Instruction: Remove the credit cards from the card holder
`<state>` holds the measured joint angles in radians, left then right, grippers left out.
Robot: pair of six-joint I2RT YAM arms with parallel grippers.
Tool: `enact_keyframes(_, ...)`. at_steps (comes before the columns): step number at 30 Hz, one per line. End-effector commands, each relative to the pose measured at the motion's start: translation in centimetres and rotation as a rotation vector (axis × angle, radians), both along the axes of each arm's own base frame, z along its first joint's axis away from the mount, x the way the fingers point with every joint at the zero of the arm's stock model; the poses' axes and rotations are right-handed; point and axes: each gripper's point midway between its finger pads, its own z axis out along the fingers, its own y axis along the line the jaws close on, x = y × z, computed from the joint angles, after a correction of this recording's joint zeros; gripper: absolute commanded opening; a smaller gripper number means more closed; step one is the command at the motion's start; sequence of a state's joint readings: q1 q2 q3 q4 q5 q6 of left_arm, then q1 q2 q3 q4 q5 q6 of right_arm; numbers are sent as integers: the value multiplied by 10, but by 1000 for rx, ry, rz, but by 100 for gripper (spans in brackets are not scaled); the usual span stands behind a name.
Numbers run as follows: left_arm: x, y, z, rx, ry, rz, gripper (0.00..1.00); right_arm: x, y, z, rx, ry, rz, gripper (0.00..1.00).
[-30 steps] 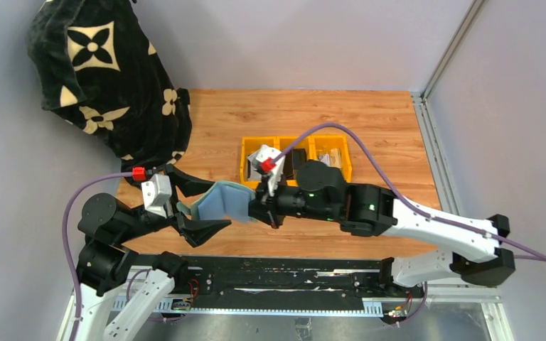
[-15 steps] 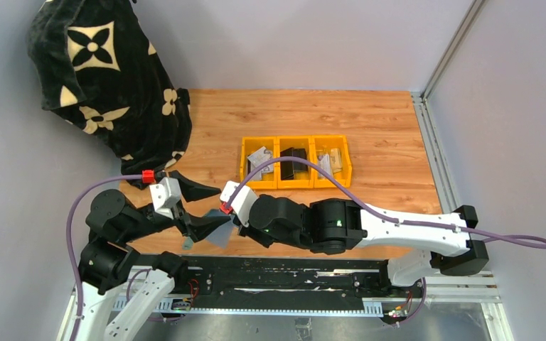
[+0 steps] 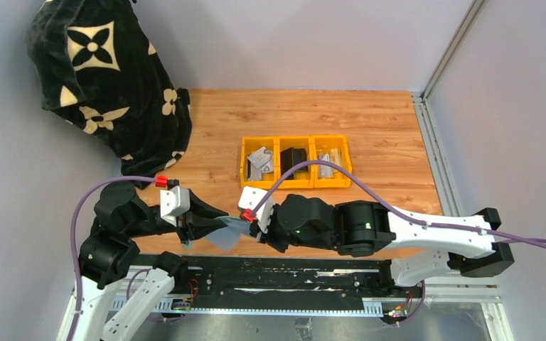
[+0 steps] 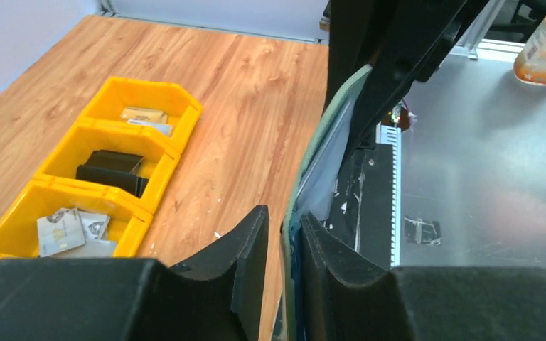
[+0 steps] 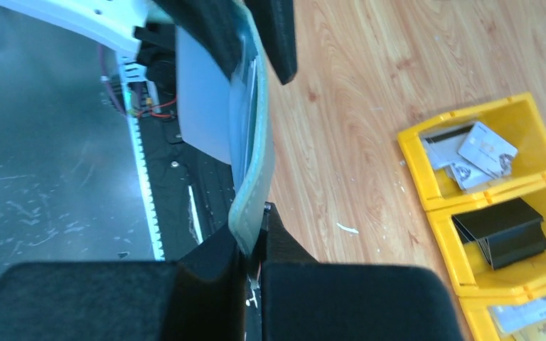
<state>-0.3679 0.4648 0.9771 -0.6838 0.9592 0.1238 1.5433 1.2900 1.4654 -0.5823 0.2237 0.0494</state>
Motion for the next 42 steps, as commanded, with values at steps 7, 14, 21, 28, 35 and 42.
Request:
enact_keyframes(7, -15, -4, -6, 19, 81, -98, 54, -30, 4, 48, 207, 36, 179, 0)
enact_keyframes(14, 6, 2, -14, 73, 62, 9, 0, -33, 1, 57, 213, 55, 204, 20)
enact_keyframes(21, -9, -4, 7, 29, 76, -86, 0, -48, -15, 66, 272, 128, 309, 41)
enact_keyframes(28, -15, -6, 18, -2, 117, -94, 0, -28, -10, 56, 247, 97, 206, 51)
enact_keyframes(35, -12, -4, 23, -10, 136, -58, 0, -23, 3, 60, 334, 64, 188, 77)
enact_keyframes(42, 4, -2, 28, -18, 134, 38, 0, 7, 1, 65, 382, -130, -35, 78)
